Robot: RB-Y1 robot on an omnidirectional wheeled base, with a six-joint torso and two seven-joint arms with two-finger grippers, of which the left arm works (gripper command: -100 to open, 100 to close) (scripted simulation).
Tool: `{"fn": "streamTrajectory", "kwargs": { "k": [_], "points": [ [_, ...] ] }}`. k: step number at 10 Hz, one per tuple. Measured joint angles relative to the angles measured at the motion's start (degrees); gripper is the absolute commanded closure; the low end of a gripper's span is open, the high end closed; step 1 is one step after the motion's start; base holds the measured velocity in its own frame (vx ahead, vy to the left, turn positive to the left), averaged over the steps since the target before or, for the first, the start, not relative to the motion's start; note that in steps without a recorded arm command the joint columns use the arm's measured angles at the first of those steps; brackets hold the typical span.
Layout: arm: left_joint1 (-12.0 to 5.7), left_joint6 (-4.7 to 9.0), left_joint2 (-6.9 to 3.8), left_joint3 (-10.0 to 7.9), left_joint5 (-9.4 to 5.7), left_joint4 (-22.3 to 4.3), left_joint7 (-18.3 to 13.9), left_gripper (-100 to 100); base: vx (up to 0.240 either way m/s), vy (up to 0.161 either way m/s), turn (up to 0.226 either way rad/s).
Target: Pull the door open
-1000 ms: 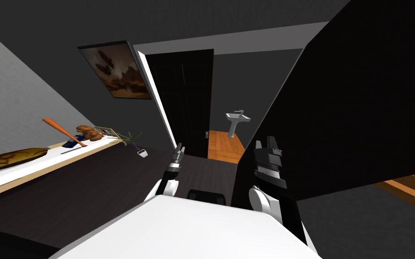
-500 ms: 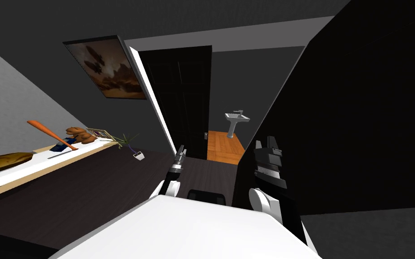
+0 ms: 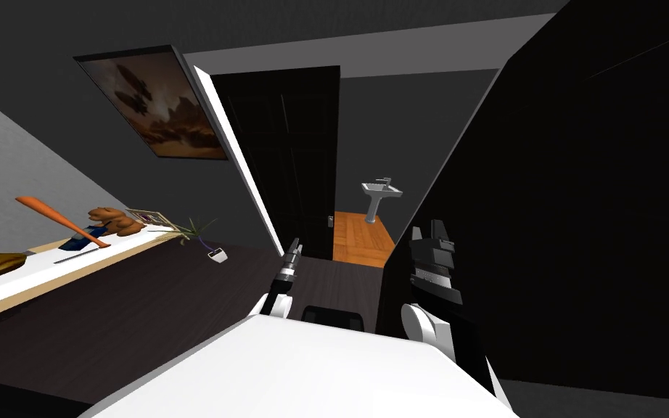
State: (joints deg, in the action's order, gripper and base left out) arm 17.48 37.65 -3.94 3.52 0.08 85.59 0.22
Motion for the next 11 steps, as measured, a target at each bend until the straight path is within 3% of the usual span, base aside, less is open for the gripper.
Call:
{"fn": "streamTrajectory", "kwargs": {
  "k": [6,11],
  "points": [
    [-2.13,1.13,1.03,0.87,-0.3,-7.43,1.16,-100,0.098,0.008,-0.021],
    [-2.95,1.81,1.97,1.69,-0.51,-12.04,1.93,-100,0.086,0.003,-0.004]
  ]
}}
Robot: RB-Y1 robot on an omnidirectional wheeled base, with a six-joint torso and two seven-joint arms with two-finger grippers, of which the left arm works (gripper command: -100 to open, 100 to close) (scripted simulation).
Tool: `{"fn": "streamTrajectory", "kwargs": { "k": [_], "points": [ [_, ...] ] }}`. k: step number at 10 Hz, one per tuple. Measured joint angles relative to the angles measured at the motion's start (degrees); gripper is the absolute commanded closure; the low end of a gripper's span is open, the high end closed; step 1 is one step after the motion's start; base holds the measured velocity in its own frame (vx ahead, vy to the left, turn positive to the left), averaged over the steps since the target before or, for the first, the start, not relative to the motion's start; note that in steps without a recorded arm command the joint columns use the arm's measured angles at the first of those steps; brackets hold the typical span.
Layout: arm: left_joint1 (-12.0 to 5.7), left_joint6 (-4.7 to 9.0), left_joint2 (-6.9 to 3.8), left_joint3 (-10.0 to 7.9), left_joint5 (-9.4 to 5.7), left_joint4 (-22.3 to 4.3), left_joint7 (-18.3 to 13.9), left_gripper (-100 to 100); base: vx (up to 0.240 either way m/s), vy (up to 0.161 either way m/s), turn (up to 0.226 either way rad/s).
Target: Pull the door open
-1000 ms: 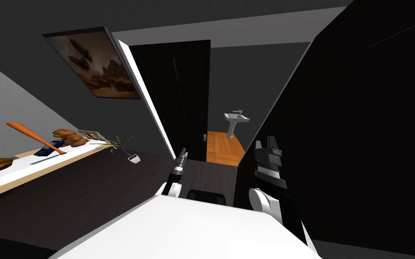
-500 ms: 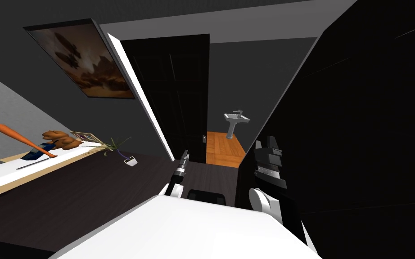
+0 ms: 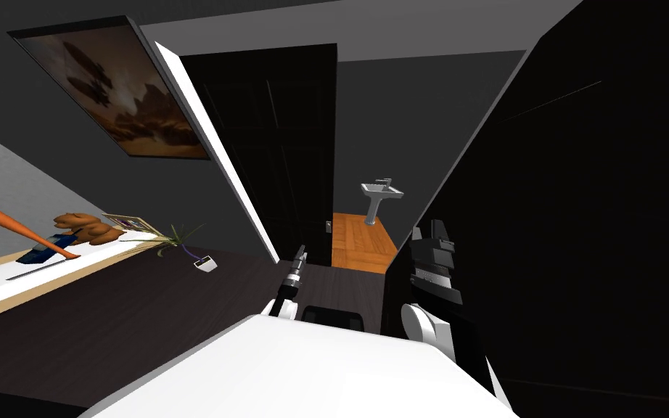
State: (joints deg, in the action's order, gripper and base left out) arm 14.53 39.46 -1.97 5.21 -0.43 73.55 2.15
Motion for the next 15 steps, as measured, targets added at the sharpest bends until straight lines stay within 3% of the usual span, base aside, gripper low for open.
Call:
{"fn": "streamTrajectory", "kwargs": {
  "k": [11,15],
  "points": [
    [-3.84,2.54,3.08,1.34,-0.73,-13.69,1.67,-100,0.151,-0.024,0.014],
    [-4.51,2.72,4.24,1.71,-0.85,-16.08,2.15,-100,0.105,-0.026,-0.033]
  ]
}}
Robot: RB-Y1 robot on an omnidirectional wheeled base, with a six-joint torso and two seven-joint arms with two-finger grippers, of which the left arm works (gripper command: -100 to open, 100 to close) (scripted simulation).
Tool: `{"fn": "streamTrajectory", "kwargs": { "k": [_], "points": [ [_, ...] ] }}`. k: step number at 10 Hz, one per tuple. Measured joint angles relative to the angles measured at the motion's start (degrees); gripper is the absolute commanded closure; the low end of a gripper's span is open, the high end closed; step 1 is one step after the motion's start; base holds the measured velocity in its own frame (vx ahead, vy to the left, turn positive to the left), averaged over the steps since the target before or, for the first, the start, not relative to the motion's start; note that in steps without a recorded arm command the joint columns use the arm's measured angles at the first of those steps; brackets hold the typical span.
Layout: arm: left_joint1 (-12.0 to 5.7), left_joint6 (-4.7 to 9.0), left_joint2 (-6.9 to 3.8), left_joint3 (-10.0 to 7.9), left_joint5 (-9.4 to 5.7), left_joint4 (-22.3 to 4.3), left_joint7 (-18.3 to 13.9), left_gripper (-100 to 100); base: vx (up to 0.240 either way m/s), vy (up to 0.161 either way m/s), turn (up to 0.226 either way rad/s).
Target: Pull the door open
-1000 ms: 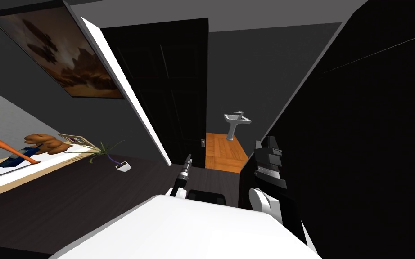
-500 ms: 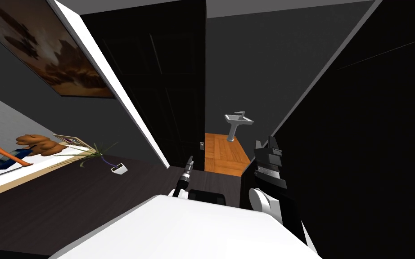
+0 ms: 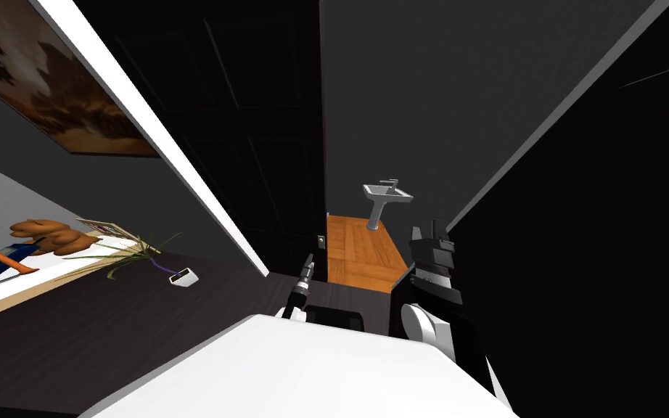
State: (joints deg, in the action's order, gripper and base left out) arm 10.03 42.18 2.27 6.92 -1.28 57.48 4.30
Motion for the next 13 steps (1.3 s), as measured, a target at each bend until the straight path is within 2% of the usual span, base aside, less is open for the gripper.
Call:
{"fn": "streamTrajectory", "kwargs": {
  "k": [1,4,7,8,9,10,11,13],
  "points": [
    [0.51,-0.59,-0.7,-0.05,-0.09,0.89,0.17,-100,-0.114,0.163,-0.135],
    [-0.35,-0.37,-3.41,-1.17,-0.92,-1.23,0.45,-100,-0.092,0.111,-0.185],
    [-1.39,-1.32,-6.59,-2.75,-2.19,-1.81,0.55,-100,-0.032,0.039,-0.193],
    [-0.26,-2.18,-7.35,-3.18,-2.59,0.15,0.8,-100,-0.016,0.022,-0.038],
    [-1.0,-2.23,-8.02,-3.61,-2.94,-0.73,0.71,-100,-0.019,0.02,-0.107],
    [-1.67,-2.36,-9.18,-4.53,-3.66,-1.11,0.46,-100,-0.026,0.031,-0.155],
    [-2.97,-1.69,-9.76,-5.67,-4.42,-3.09,0.47,-100,-0.016,0.024,-0.04],
    [-2.48,-2.28,-9.95,-7.01,-5.27,-1.53,0.61,-100,-0.005,0.004,-0.005]
  ]
}}
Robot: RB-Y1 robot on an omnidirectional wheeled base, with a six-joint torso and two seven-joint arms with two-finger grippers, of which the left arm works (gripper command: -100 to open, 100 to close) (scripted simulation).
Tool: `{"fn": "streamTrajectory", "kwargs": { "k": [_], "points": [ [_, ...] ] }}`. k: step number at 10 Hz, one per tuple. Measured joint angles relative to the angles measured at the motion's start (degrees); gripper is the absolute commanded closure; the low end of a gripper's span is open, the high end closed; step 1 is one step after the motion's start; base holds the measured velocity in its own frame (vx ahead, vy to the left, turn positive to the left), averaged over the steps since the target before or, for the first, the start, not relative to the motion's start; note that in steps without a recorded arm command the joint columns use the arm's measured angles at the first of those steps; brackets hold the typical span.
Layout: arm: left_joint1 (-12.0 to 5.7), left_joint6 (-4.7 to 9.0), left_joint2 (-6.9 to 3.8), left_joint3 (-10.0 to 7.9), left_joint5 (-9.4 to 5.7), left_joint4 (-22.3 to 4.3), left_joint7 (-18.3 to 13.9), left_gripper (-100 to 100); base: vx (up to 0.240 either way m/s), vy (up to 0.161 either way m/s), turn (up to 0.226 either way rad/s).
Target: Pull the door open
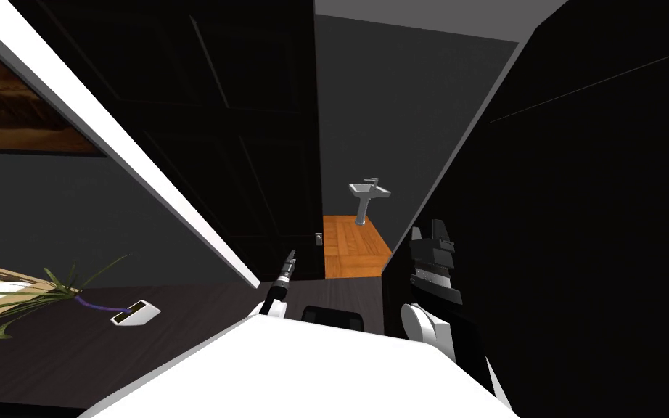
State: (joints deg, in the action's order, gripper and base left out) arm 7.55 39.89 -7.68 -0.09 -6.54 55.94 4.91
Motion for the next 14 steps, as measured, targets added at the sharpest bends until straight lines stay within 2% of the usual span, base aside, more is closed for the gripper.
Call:
{"fn": "streamTrajectory", "kwargs": {
  "k": [1,4,7,12,13,14],
  "points": [
    [0.04,-0.22,0.48,-1.02,-0.5,0.48,0.08,-100,0.034,-0.044,-0.004],
    [0.75,0.02,3.52,-3.28,-1.1,1.47,0.34,-100,0.135,-0.097,-0.045],
    [1.08,0.84,5.76,-4.07,-1.01,1.23,0.65,-100,0.2,-0.033,-0.077],
    [2.2,1.69,8.54,-4.73,-0.69,1.67,0.93,-100,0.196,-0.03,-0.076],
    [2.58,1.92,8.64,-4.78,-0.72,1.54,0.91,100,-0.033,0.0,-0.013],
    [2.41,1.9,8.55,-4.8,-0.72,1.65,0.9,100,-0.038,0.007,-0.032]
  ]
}}
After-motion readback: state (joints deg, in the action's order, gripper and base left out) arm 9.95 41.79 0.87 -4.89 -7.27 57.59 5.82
